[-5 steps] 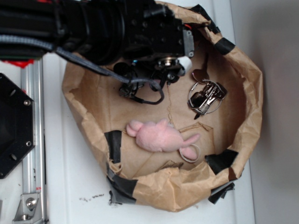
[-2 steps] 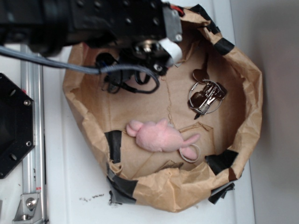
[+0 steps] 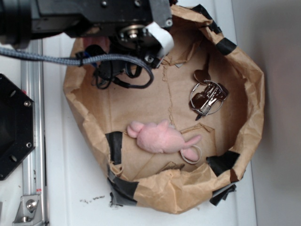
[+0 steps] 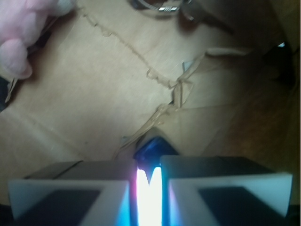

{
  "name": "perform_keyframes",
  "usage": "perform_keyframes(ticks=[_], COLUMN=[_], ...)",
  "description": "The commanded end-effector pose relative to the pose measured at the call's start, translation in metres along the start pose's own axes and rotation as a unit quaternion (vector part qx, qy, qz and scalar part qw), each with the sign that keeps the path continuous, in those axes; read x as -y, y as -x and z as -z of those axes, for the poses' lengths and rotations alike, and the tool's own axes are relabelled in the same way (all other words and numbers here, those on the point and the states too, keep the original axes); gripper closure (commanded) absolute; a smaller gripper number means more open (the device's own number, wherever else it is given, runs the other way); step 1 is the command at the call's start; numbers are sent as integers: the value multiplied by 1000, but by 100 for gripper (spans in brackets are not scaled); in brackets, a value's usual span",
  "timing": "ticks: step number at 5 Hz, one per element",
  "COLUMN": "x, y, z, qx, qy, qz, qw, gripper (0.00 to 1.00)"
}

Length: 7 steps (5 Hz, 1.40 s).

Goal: Grab the black box.

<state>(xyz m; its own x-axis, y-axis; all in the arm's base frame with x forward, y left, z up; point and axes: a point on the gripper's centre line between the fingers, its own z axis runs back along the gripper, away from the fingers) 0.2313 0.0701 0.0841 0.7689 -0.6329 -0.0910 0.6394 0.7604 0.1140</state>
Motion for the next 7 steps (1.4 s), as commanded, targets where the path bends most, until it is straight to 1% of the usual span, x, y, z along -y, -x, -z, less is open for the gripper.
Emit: perform_keyframes(ticks=[1, 2, 3, 4, 5, 6, 7], x=[5, 11, 11, 11, 11, 7, 2], y=[9, 12, 17, 17, 12, 7, 2], z=[12, 12, 14, 21, 29, 45, 66], qx=[-21, -37, -39, -32, -33, -31, -57], qy=[-33, -31, -28, -51, -75, -52, -19], qz=[28, 39, 38, 74, 123, 137, 131], qw=[999, 998, 998, 995, 989, 989, 990], gripper=[0, 0, 0, 0, 0, 0, 0])
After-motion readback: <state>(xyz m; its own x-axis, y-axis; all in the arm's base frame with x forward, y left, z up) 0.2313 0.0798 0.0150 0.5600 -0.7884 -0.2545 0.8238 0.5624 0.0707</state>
